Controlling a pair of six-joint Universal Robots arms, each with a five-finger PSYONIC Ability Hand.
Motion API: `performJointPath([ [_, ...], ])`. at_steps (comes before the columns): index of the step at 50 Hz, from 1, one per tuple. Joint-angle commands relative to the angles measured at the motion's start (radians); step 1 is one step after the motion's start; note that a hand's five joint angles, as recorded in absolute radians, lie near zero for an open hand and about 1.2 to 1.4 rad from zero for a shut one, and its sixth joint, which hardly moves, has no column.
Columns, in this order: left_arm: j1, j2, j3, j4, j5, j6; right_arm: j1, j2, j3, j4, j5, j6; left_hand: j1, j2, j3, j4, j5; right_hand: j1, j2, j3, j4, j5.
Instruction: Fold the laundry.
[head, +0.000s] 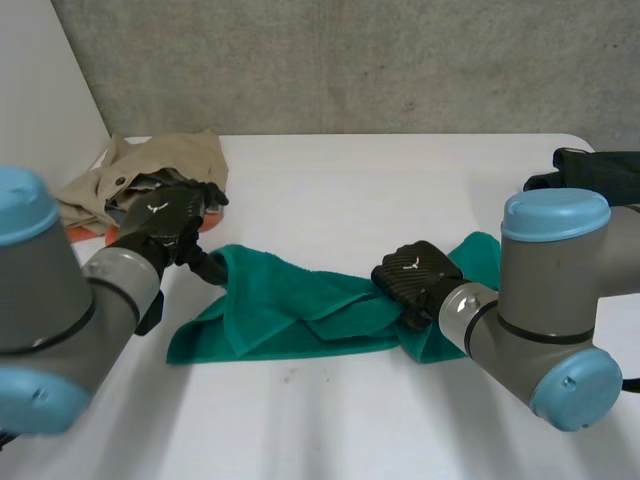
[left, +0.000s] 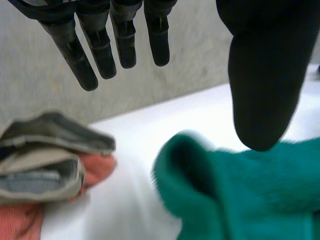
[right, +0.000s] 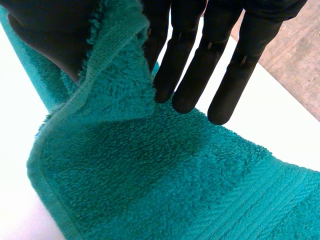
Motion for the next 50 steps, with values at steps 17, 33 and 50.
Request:
performJointPath([
  [17, -0.248, -0.228, -0.064, 0.259, -0.047, 0.342, 0.001, -0.014, 0.067, -0.022, 0.000, 0.001, 0.059, 0.082, 0.080, 0.093, 0.095, 0.254, 0.216, 0.201, 0.196, 0.235],
  [33, -0.270, -0.496, 0.182, 0.320, -0.050, 0.323, -0.001, -0.015, 0.119, -0.044, 0.000, -0.001, 0.227, 0.249, 0.247, 0.260, 0.262, 0.254, 0.216, 0.201, 0.196, 0.235],
  [50, -0.256, -0.420, 0.199, 0.254, -0.053, 0.259, -0.010, -0.018, 0.113, -0.076, 0.014, -0.001, 1.013, 1.036, 1.033, 1.046, 1.049, 0.254, 0.216, 0.201, 0.196, 0.235],
])
